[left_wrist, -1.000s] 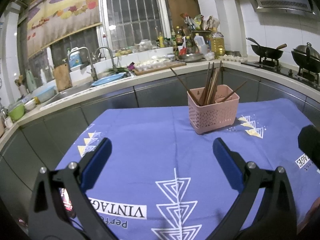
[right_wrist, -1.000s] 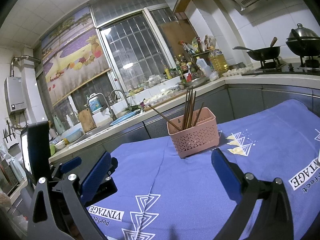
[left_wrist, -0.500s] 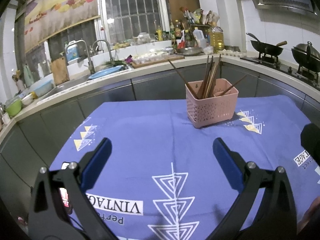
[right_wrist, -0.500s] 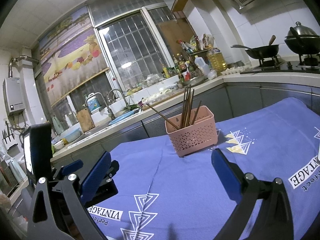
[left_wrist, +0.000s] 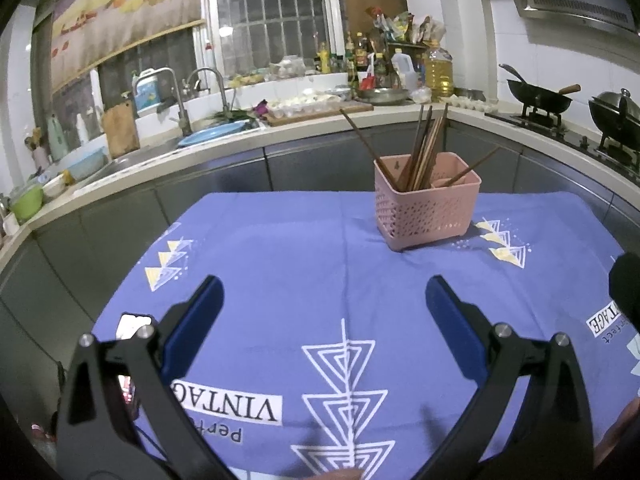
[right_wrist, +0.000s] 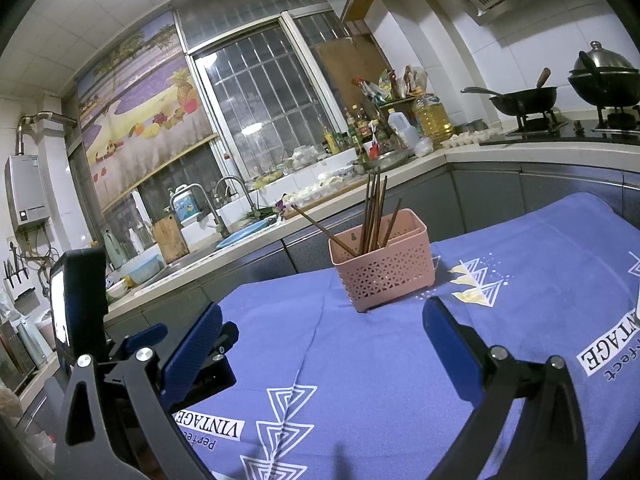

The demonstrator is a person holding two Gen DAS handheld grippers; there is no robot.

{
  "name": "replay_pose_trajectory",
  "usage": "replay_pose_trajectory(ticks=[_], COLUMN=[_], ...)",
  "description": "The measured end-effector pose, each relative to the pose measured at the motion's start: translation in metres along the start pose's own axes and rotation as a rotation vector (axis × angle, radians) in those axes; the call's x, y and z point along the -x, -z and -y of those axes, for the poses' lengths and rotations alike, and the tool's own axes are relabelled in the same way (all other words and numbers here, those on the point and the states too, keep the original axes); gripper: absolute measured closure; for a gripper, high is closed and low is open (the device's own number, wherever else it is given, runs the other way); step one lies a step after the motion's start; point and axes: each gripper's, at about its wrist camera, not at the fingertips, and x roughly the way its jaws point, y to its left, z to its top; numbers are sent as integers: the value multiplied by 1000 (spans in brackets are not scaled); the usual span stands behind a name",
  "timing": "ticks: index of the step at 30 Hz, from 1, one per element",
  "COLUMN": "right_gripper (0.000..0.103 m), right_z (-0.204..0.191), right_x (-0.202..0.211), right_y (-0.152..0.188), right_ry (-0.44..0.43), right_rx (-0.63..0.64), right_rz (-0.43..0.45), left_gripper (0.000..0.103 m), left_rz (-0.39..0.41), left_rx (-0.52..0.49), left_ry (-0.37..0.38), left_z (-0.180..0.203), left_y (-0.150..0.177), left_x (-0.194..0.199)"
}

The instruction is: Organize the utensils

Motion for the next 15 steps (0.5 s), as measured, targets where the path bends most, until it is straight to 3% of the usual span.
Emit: replay_pose_trajectory(ticks=[15], right_gripper=[4], right_z=[0], right_x=[0], right_y=[0], right_ry=[0], right_rx=[0], right_rz=[-1], left_gripper=[6], left_rz=[-5], left_rx=[5], left_ry=[-4], left_z=[-2], left_y=[2], left_x=[0])
